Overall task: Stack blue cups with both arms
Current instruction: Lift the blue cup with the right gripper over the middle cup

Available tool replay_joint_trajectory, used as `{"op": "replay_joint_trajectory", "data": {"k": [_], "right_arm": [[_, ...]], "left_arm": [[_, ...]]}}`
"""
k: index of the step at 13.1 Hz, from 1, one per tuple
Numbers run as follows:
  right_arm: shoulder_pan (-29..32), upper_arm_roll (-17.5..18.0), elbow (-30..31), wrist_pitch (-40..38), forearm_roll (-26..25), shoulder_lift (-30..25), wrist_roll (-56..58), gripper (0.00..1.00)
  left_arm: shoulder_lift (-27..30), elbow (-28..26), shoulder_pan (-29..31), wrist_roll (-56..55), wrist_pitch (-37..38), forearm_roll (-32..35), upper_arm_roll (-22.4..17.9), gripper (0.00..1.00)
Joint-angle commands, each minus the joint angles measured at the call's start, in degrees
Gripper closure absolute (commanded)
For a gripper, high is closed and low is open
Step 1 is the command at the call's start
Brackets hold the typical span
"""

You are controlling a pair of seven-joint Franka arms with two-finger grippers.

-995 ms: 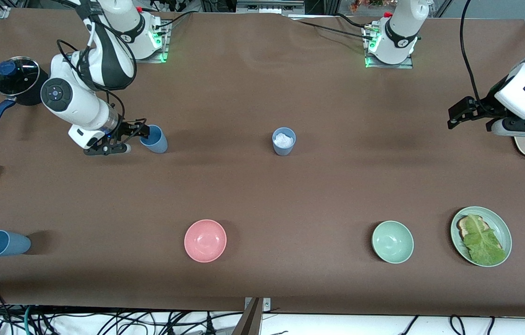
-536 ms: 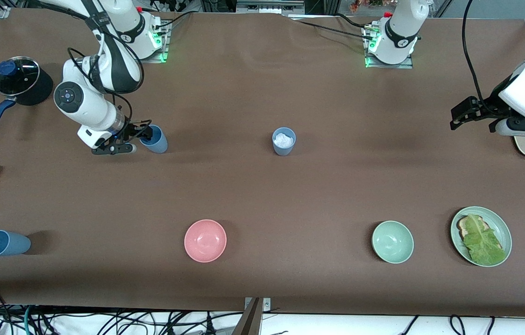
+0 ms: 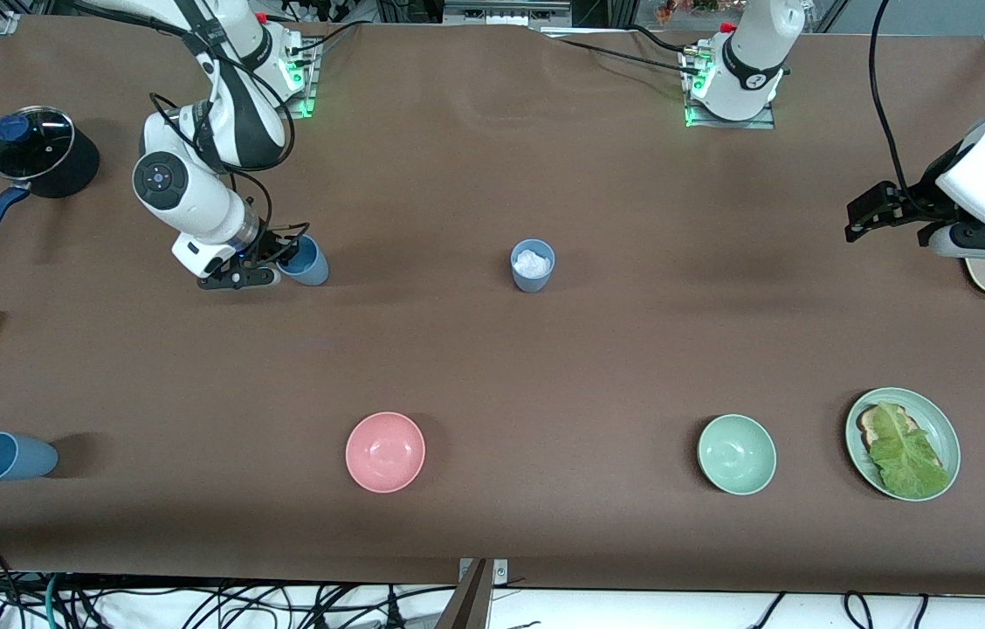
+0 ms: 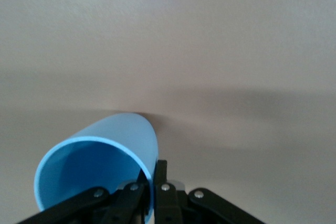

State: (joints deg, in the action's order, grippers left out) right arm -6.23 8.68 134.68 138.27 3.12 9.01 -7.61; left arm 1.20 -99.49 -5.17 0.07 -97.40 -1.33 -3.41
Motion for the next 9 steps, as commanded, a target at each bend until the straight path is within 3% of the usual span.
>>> {"op": "replay_joint_trajectory", "data": {"k": [1,2,4,7,9], "right_arm": [[0.4,1.5,-8.3,-10.0,0.8,-0.7,-2.5,1.0],[0.4,2.3,-13.5,-17.0,0.8,-0.4,-4.4,1.0],[0.3,5.1,-18.9,-23.2,0.8,-0.6,-8.5,1.0],[-0.4,12.0,-22.8,-23.5,0.8,-0.2,-20.6,1.0],[-5.1,12.8,-27.6,-23.5,0.8,3.0,-30.0,1.0]], "left_arm": [[-0.9,2.0,0.4,0.0,1.9,-0.7,-0.1,0.0],[-0.9,2.0,0.3,-0.3,1.9,-0.3,0.0,0.0],[-0.9,2.0,0.3,-1.2,1.9,-0.3,0.2,0.0],[-0.9,1.9,0.3,-1.4,2.0,-0.3,0.2,0.0],[-0.9,2.0,0.3,-1.4,2.0,-0.3,0.3,0.0]]}}
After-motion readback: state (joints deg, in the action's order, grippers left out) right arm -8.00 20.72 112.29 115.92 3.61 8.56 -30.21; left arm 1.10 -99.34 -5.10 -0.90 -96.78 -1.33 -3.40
